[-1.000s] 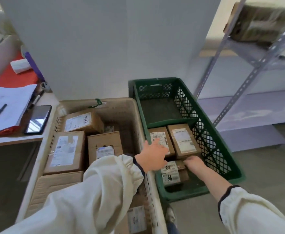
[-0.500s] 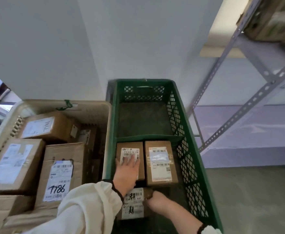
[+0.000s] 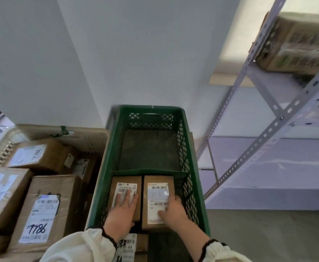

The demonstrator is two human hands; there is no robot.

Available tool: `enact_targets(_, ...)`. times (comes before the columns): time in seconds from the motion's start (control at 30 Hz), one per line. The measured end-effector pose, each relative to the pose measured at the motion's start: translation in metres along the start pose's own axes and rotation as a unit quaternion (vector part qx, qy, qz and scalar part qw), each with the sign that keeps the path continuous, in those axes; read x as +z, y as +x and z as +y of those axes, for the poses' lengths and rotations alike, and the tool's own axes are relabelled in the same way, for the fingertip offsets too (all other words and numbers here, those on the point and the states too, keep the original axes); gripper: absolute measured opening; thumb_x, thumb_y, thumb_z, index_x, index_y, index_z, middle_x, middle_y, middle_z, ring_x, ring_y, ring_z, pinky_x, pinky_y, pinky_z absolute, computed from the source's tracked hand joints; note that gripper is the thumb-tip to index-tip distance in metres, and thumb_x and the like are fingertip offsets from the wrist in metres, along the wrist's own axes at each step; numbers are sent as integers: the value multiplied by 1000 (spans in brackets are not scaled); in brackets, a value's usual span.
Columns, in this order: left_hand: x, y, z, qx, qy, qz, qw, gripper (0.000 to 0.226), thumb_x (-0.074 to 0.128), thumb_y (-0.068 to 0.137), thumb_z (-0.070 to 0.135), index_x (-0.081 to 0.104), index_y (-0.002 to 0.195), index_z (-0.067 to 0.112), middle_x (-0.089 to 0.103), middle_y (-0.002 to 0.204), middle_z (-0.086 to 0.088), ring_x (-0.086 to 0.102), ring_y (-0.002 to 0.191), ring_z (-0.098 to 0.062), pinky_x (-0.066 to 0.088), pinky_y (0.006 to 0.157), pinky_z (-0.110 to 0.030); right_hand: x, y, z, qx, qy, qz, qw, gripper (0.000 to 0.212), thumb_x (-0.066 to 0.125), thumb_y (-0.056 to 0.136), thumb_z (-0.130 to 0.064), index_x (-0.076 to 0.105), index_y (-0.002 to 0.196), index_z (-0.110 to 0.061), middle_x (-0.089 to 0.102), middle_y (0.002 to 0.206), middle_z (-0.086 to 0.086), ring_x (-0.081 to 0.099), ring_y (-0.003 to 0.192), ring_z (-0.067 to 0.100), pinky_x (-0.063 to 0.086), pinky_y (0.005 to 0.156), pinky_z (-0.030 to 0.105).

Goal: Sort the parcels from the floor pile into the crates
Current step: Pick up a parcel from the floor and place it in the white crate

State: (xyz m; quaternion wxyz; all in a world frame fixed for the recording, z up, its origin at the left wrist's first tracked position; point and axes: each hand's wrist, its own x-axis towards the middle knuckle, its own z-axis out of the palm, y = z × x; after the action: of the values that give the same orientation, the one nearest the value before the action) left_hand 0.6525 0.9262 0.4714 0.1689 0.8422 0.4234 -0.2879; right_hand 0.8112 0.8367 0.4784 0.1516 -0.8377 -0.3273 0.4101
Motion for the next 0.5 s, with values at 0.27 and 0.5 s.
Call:
enact_targets(0.27, -2, -4, 8, -22, 3, 0, 1000, 94, 60, 89, 24, -13, 148, 31, -25, 155, -1, -11, 144, -32, 29, 113, -48, -4, -1, 5, -5, -16, -54, 998, 92, 61, 87, -19, -5, 150, -22, 13, 153, 6, 48, 122, 19, 49, 99, 33)
enact_targets(0.5, -42, -17, 3, 30, 25, -5, 999, 63, 54, 90, 37, 30, 146, 21, 27, 154, -8, 38, 133, -27, 39, 106, -40, -11, -13, -22, 22, -183, -17, 983, 82, 58, 89, -25, 5, 151, -16, -19, 157, 9, 25, 138, 33, 38, 107, 41)
